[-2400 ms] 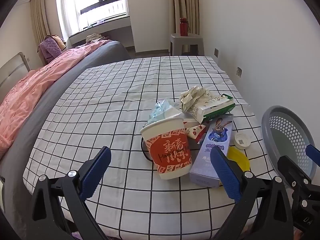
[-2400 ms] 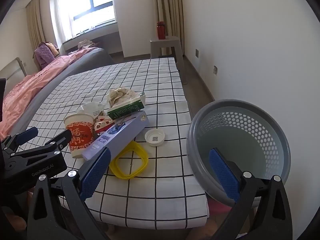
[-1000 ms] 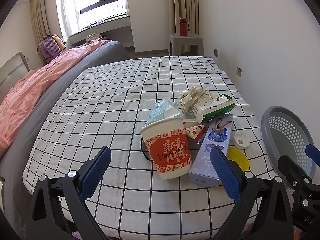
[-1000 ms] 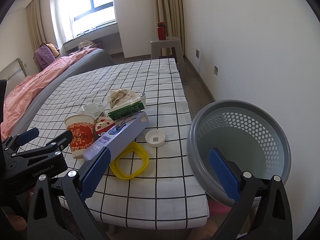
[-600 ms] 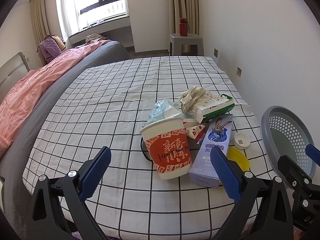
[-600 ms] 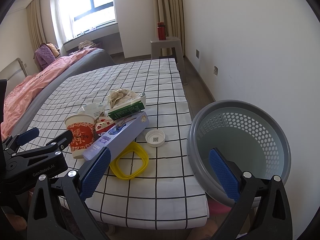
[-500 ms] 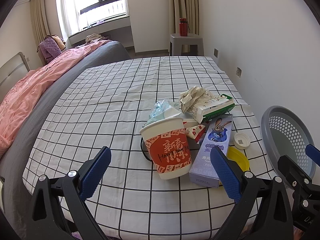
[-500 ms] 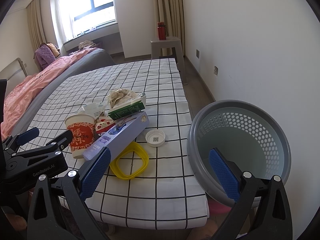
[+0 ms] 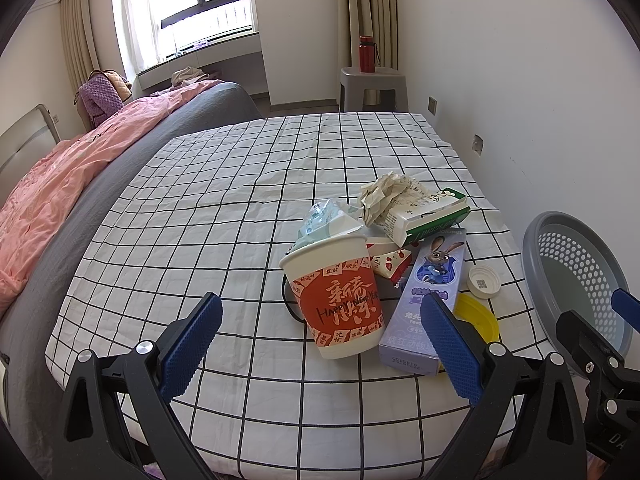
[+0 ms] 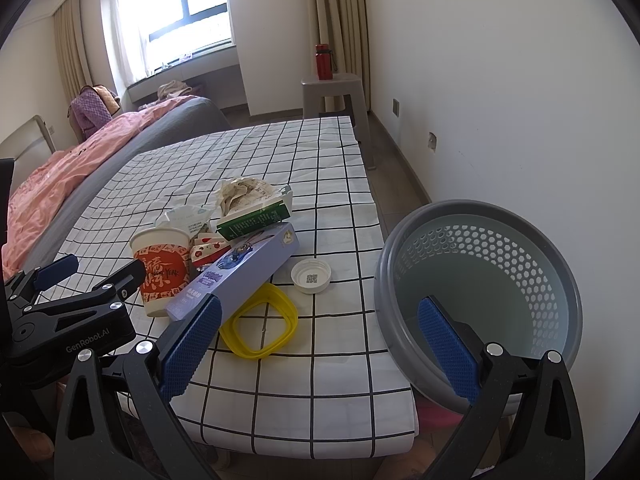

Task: Collect trash
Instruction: 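Reach the right tool to the yellow lid ring and close on it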

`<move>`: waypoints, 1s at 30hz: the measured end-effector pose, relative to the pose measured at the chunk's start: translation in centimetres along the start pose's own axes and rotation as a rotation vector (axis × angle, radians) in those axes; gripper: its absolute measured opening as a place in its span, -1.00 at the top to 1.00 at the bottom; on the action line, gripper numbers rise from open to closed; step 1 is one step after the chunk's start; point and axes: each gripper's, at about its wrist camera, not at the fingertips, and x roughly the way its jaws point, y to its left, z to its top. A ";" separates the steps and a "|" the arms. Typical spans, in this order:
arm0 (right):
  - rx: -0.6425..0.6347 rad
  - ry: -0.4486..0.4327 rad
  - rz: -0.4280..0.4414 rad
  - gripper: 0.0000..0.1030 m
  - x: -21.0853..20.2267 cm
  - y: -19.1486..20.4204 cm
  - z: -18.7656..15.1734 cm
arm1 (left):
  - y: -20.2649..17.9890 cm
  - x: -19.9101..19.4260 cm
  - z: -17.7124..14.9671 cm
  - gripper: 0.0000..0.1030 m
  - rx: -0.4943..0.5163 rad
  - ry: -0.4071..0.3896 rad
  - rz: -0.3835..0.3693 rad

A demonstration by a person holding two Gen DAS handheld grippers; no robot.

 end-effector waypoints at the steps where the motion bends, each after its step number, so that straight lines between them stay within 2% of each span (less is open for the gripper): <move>1: 0.000 0.000 0.000 -0.88 0.0 0.0 0.0 | 0.0 0.0 0.0 -0.84 0.000 0.000 0.001; 9: 0.000 0.010 0.039 -0.88 -0.1 0.2 0.0 | 0.8 0.1 0.0 -0.84 -0.010 0.000 0.016; 18: 0.018 0.075 0.095 -0.88 1.1 -0.2 -0.4 | 3.0 0.5 -0.5 -0.84 -0.025 0.006 0.060; 30: -0.065 0.229 0.128 -0.88 5.5 0.6 -1.1 | 5.4 1.1 -0.8 -0.84 -0.048 0.028 0.071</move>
